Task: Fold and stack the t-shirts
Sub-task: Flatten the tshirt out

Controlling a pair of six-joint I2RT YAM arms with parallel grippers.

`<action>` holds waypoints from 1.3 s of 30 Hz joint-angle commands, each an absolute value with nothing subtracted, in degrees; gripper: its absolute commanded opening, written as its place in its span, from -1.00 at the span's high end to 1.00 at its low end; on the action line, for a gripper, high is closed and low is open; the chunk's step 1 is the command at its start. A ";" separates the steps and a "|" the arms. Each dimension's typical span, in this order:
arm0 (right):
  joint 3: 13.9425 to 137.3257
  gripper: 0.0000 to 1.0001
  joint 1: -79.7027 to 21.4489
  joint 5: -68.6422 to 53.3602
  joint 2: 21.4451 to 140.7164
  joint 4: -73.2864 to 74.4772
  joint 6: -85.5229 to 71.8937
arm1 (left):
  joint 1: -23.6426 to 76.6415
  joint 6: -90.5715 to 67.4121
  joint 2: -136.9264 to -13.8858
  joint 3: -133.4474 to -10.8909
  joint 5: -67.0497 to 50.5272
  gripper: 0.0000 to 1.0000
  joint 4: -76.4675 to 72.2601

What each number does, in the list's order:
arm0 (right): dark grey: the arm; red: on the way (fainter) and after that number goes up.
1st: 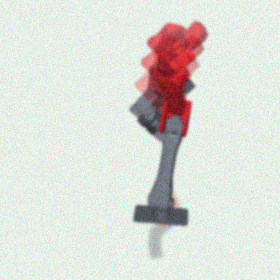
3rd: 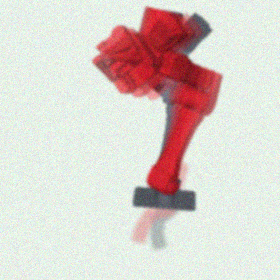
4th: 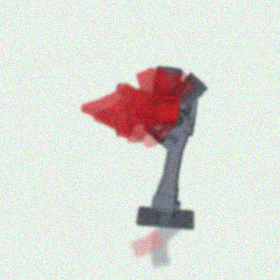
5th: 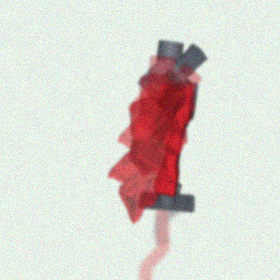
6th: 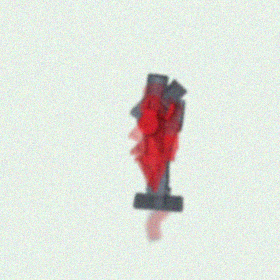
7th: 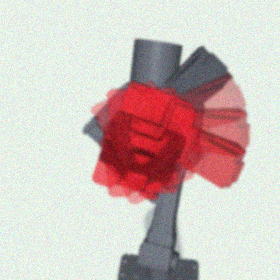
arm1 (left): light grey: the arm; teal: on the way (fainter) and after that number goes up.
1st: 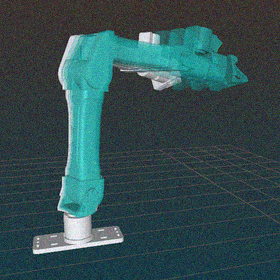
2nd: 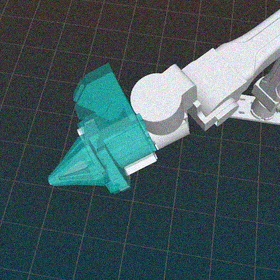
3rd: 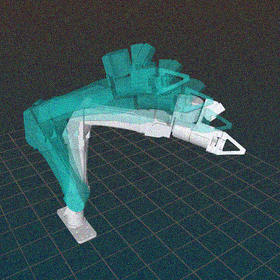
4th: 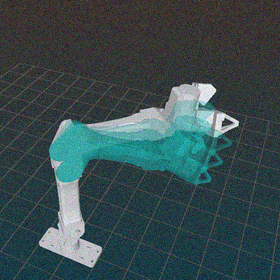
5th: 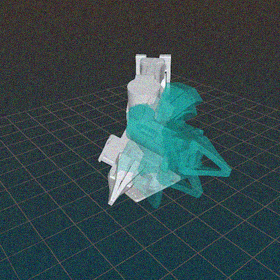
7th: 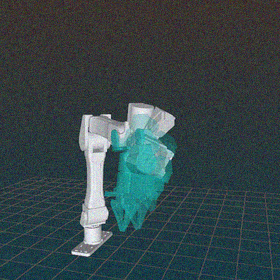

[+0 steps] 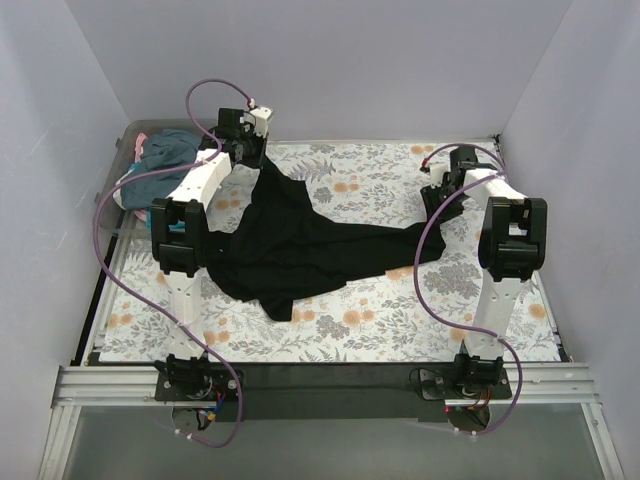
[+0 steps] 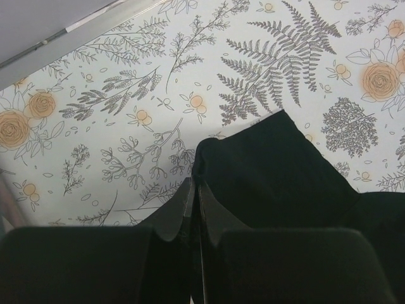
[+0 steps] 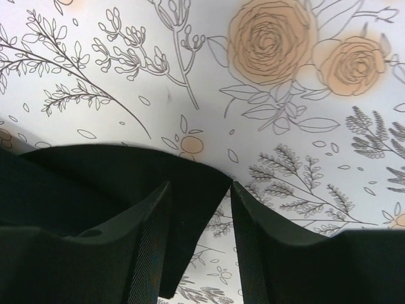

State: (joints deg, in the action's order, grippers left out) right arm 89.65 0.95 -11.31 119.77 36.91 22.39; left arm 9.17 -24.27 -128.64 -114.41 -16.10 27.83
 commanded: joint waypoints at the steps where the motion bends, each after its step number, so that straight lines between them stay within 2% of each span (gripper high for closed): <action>1: 89.30 0.04 0.09 -7.21 120.67 34.89 20.92 | 8.88 -23.55 -122.87 -114.34 -15.47 1.00 26.54; 11: 85.78 0.01 0.09 -5.27 122.16 35.24 20.83 | 8.70 -23.90 -123.05 -114.52 -15.73 1.00 26.28; 14: 85.34 0.26 0.09 -5.80 122.61 35.51 20.74 | 8.70 -24.34 -122.87 -114.26 -16.00 1.00 26.28; 18: 85.43 0.97 0.09 -7.72 122.61 36.47 21.00 | 8.70 -25.57 -122.70 -114.26 -16.52 1.00 26.54; 26: 92.79 0.97 1.40 -10.46 112.87 39.55 24.08 | 5.02 -35.76 -120.33 -120.39 -24.42 1.00 31.11; 31: 97.81 0.97 5.97 -18.80 102.76 39.03 24.26 | 0.53 -41.66 -114.19 -122.70 -31.46 1.00 27.61; 39: 105.56 0.97 12.12 -25.13 91.70 34.57 21.71 | 0.35 -43.68 -100.91 -118.92 -27.43 1.00 16.54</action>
State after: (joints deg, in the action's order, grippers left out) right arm 103.88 11.05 -21.69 95.64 37.98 22.61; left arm -0.91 -41.93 -109.60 -118.96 -28.29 24.40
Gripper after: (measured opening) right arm 0.029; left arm 0.015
